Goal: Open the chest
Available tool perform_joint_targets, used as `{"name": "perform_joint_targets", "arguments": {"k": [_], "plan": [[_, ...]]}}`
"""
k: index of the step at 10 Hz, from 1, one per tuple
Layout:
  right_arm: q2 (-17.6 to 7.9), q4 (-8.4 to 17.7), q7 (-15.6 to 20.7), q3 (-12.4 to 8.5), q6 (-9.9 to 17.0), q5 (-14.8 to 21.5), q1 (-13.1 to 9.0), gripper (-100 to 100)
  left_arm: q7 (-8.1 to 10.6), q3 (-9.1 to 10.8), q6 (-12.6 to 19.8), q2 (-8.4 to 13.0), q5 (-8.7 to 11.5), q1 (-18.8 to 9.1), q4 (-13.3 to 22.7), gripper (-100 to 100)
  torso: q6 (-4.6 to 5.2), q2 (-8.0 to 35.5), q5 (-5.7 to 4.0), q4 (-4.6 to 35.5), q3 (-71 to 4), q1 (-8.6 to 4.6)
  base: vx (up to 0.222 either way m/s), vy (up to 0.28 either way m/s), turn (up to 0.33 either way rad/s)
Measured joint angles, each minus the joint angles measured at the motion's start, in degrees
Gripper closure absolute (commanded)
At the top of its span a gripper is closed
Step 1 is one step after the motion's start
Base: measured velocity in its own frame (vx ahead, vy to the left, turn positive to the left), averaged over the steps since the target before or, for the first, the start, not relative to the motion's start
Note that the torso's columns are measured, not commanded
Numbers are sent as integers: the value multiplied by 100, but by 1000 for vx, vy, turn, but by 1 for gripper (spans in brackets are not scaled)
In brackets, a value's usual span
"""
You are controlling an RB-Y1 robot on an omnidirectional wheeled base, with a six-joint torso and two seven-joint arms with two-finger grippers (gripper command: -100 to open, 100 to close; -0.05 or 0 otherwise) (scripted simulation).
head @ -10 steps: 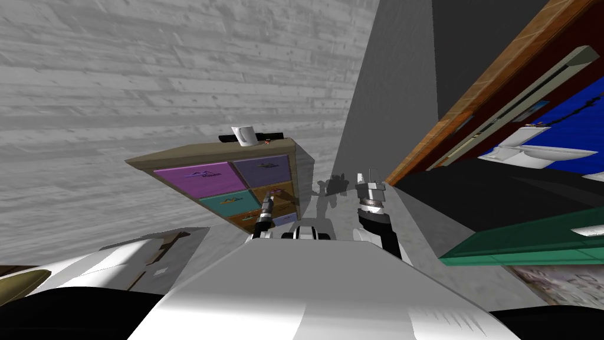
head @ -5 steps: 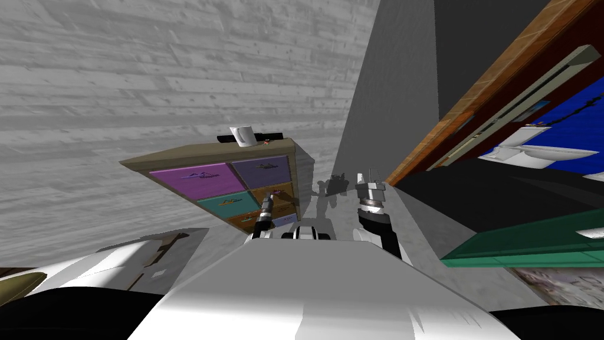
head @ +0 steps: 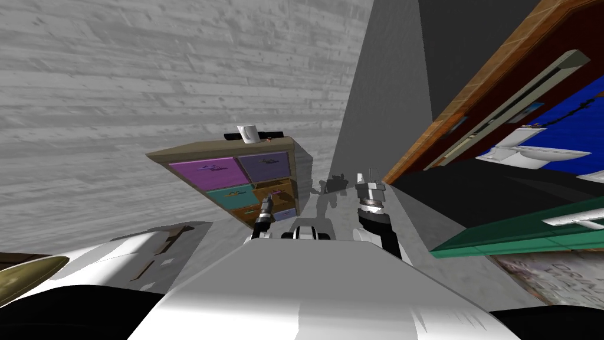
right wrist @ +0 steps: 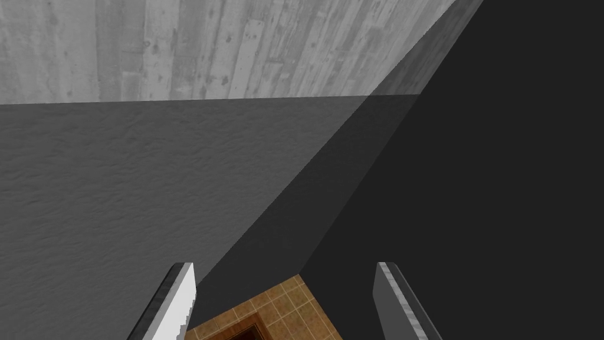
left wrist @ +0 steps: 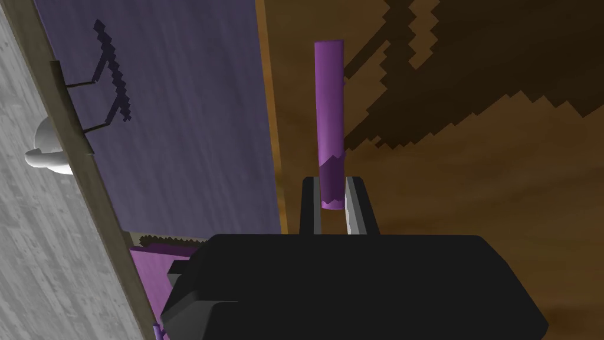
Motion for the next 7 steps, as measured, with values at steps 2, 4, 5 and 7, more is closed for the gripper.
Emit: {"name": "perform_joint_targets", "arguments": {"k": [2, 4, 5, 7], "plan": [[0, 0, 0, 0, 0, 0, 1, 0, 4, -25, 20, -1, -5, 59, -18, 100, -4, -20, 5, -11, -14, 9, -150, -37, 11], [0, 0, 0, 0, 0, 0, 0, 0, 9, -62, 1, 8, -14, 135, -111, 100, -6, 9, 6, -6, 8, 4, -212, -71, 16], [0, 0, 0, 0, 0, 0, 0, 0, 5, -83, -1, 3, -22, 193, -166, -100, -1, 8, 2, -3, 6, -6, -104, -43, 0], [-1, 0, 0, -1, 0, 0, 2, 0, 24, -94, 140, 21, -12, 302, -376, -100, 1, -77, 11, -23, -45, 30, 27, 7, -15]]}}
